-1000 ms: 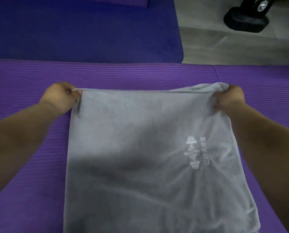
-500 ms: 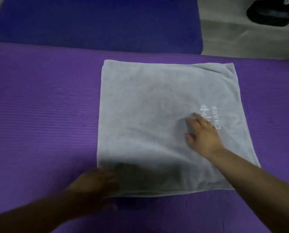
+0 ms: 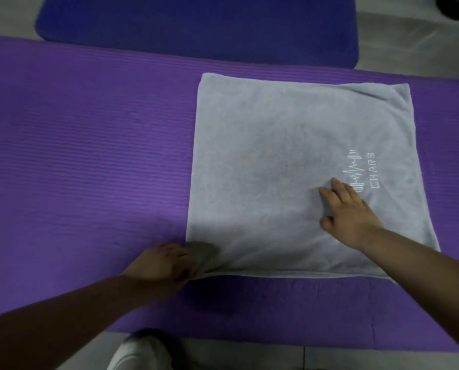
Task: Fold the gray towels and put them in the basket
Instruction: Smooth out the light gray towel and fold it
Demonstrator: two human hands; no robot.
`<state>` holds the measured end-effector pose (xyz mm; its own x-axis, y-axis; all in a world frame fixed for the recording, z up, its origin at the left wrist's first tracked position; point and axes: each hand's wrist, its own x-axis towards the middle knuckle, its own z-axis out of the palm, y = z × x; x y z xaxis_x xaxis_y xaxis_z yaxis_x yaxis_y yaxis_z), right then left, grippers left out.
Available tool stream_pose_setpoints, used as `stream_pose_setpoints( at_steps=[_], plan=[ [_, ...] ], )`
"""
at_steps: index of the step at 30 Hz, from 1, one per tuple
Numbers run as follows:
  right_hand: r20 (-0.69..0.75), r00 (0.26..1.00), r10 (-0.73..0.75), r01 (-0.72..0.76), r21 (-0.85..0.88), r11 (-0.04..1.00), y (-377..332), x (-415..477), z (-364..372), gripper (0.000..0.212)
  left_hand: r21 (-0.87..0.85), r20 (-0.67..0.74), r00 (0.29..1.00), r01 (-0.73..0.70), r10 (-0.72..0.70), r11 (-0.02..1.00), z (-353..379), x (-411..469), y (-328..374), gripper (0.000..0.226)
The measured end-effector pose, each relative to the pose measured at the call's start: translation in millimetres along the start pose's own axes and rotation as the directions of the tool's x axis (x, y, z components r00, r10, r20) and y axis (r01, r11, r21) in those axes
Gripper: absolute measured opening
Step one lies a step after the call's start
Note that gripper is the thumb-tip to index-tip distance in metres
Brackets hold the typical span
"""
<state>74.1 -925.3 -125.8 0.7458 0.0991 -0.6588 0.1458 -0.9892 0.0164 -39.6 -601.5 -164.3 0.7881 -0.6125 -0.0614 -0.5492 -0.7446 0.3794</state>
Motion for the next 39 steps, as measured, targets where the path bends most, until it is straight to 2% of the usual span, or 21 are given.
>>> stream_pose_setpoints(
  at_steps=[2, 4, 6, 9, 11, 15, 18, 21, 23, 25, 26, 28, 30, 34, 36, 39],
  plan=[
    [0.002, 1.0, 0.008, -0.008, -0.025, 1.0, -1.9, -0.6, 1.0, 0.068, -0.108, -0.156, 0.971, 0.167, -0.182, 0.98, -8.2, -3.8, 7.6, 0.015],
    [0.01, 1.0, 0.017, -0.017, -0.037, 0.999, -2.6, -1.2, 0.3, 0.068, -0.136, -0.274, 0.902, 0.307, -0.333, 0.942, -16.6, -4.5, 18.9, 0.016],
    [0.014, 1.0, 0.022, -0.021, -0.043, 0.999, -2.5, -1.9, 0.1, 0.068, -0.058, -0.322, 0.866, 0.386, -0.383, 0.921, -19.9, -3.7, 29.2, 0.019],
    [0.005, 1.0, 0.007, -0.007, -0.052, 0.999, -2.3, -3.1, -1.0, 0.067, 0.093, -0.283, 0.877, 0.428, -0.388, 0.899, -15.5, -7.0, 35.1, 0.026],
    [-0.004, 1.0, -0.006, 0.006, -0.009, 1.0, 1.5, -5.6, -2.0, 0.066, 0.182, -0.212, 0.916, 0.379, -0.34, 0.907, -10.4, -12.0, 32.0, 0.028],
    [-0.119, 0.992, 0.047, -0.019, 0.226, 0.974, 24.8, -24.6, 2.6, 0.059, 0.233, -0.123, 0.985, 0.149, -0.123, 0.961, -11.5, -15.3, 17.1, 0.028],
    [-0.211, 0.944, 0.253, -0.129, 0.47, 0.873, 60.3, -44.3, 17.2, 0.038, 0.184, -0.052, 0.999, 0.009, 0.0, 0.983, -18.6, 2.9, 9.2, 0.022],
    [-0.17, 0.85, 0.499, -0.293, 0.635, 0.715, 92.2, -63.9, 42.1, 0.012, 0.249, 0.062, 0.997, -0.055, 0.041, 0.967, -10.5, 26.1, 3.9, 0.05],
    [-0.095, 0.773, 0.627, -0.352, 0.759, 0.548, 103.1, -69.4, 59.1, 0.017, 0.273, 0.144, 0.984, -0.137, 0.101, 0.952, -8.9, 40.9, 3.4, 0.069],
    [0.009, 0.719, 0.695, -0.391, 0.832, 0.393, 109.7, -67.6, 74.1, 0.029, 0.266, 0.294, 0.95, -0.188, 0.106, 0.945, -13.2, 57.8, 5.1, 0.095],
    [0.035, 0.695, 0.719, -0.401, 0.848, 0.346, 112.7, -65.6, 78.7, 0.033, 0.263, 0.361, 0.927, -0.201, 0.097, 0.944, -15.5, 65.5, 5.4, 0.108],
    [0.053, 0.648, 0.759, -0.403, 0.87, 0.284, 119.4, -62.0, 80.6, 0.038, 0.287, 0.425, 0.904, -0.188, 0.051, 0.939, -19.3, 75.8, 4.6, 0.119],
    [0.083, 0.664, 0.744, -0.428, 0.857, 0.287, 124.3, -61.0, 77.6, 0.038, 0.314, 0.454, 0.891, -0.163, 0.003, 0.935, -17.9, 78.0, 1.1, 0.12],
    [0.103, 0.729, 0.677, -0.462, 0.804, 0.375, 132.4, -64.5, 71.0, 0.028, 0.295, 0.487, 0.873, -0.139, -0.023, 0.945, -11.6, 77.0, -2.9, 0.116],
    [0.081, 0.716, 0.693, -0.464, 0.798, 0.385, 138.8, -67.6, 67.2, 0.023, 0.294, 0.487, 0.871, -0.095, -0.064, 0.951, -14.6, 77.5, 0.4, 0.111],
    [0.103, 0.69, 0.717, -0.492, 0.793, 0.359, 143.1, -74.2, 66.0, 0.027, 0.323, 0.448, 0.889, -0.056, -0.101, 0.945, -12.7, 75.6, 6.6, 0.112]
  ],
)
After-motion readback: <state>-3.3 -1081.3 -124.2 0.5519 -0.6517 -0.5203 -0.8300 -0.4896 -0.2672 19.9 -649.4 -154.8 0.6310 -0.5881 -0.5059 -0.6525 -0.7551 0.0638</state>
